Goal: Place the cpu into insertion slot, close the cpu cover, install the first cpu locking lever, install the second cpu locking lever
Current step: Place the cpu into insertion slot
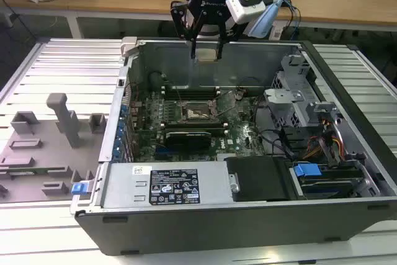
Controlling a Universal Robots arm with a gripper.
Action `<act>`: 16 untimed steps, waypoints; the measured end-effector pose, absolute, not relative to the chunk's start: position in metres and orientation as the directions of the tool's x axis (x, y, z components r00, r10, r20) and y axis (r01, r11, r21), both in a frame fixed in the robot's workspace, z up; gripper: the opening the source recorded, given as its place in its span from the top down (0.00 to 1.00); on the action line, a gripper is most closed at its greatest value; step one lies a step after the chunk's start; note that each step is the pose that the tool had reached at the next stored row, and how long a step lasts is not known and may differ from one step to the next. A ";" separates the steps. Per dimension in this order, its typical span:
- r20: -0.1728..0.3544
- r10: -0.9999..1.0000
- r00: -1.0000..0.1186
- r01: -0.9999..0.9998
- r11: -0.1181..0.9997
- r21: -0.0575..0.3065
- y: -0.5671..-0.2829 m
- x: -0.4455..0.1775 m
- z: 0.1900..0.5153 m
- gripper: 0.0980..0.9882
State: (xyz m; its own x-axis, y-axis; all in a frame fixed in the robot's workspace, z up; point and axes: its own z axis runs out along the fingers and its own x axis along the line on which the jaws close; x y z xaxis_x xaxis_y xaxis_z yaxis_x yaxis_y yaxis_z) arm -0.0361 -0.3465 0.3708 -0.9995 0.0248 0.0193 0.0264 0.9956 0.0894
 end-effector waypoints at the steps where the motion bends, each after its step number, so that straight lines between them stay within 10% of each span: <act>1: 0.019 0.025 -1.000 0.026 0.996 0.089 -0.346 -0.036 0.371 0.51; 16: 0.019 0.207 -0.978 0.208 0.974 0.089 -0.346 -0.036 0.352 0.51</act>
